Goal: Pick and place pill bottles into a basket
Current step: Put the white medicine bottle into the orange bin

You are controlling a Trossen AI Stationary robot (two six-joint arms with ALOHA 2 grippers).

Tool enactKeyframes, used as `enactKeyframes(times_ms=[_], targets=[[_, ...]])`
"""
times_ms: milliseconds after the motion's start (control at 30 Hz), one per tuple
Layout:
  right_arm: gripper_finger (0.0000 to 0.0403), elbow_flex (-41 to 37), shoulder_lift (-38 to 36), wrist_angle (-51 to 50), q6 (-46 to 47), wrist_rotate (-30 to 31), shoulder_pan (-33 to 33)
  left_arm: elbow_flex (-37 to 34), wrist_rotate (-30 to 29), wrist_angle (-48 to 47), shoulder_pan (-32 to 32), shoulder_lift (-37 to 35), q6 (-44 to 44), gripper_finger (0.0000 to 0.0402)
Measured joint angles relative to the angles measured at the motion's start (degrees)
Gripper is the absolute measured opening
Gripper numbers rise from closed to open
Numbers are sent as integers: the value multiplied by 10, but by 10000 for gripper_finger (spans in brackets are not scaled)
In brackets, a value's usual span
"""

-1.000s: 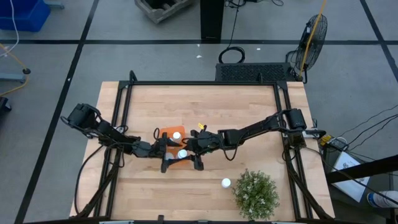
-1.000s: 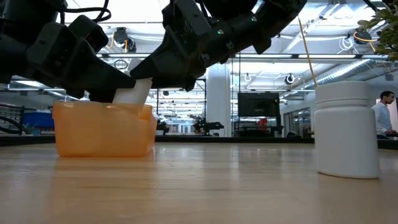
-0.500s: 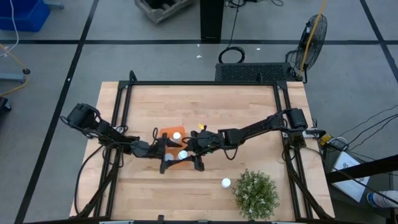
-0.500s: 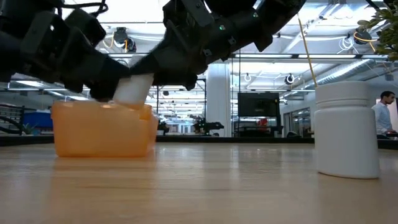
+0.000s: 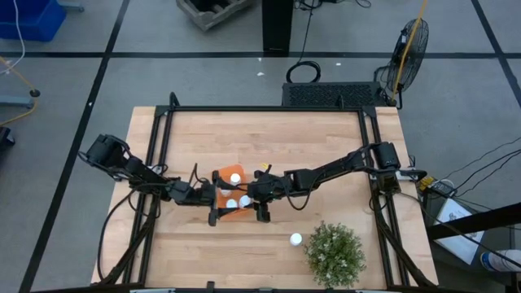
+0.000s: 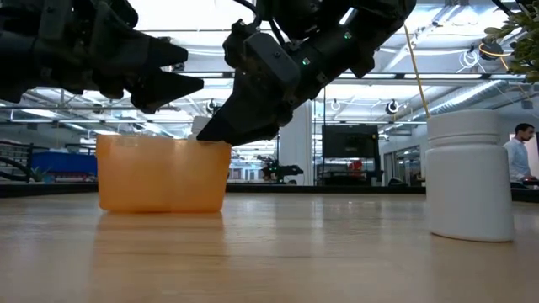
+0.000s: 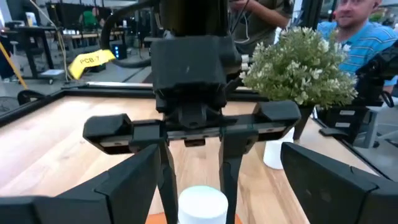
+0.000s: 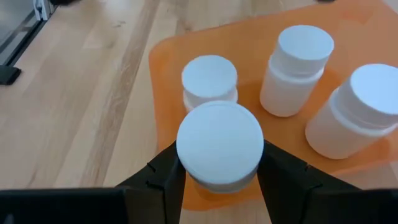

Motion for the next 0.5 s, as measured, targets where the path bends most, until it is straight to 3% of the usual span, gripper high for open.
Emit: enactKeyframes(times_ms=[400,500], targets=[[154,0,0,3,-12,-2,4,0,1,-1,0,0,2,335],[205,0,0,4,-5,-2,5,0,1,-1,0,0,2,335]])
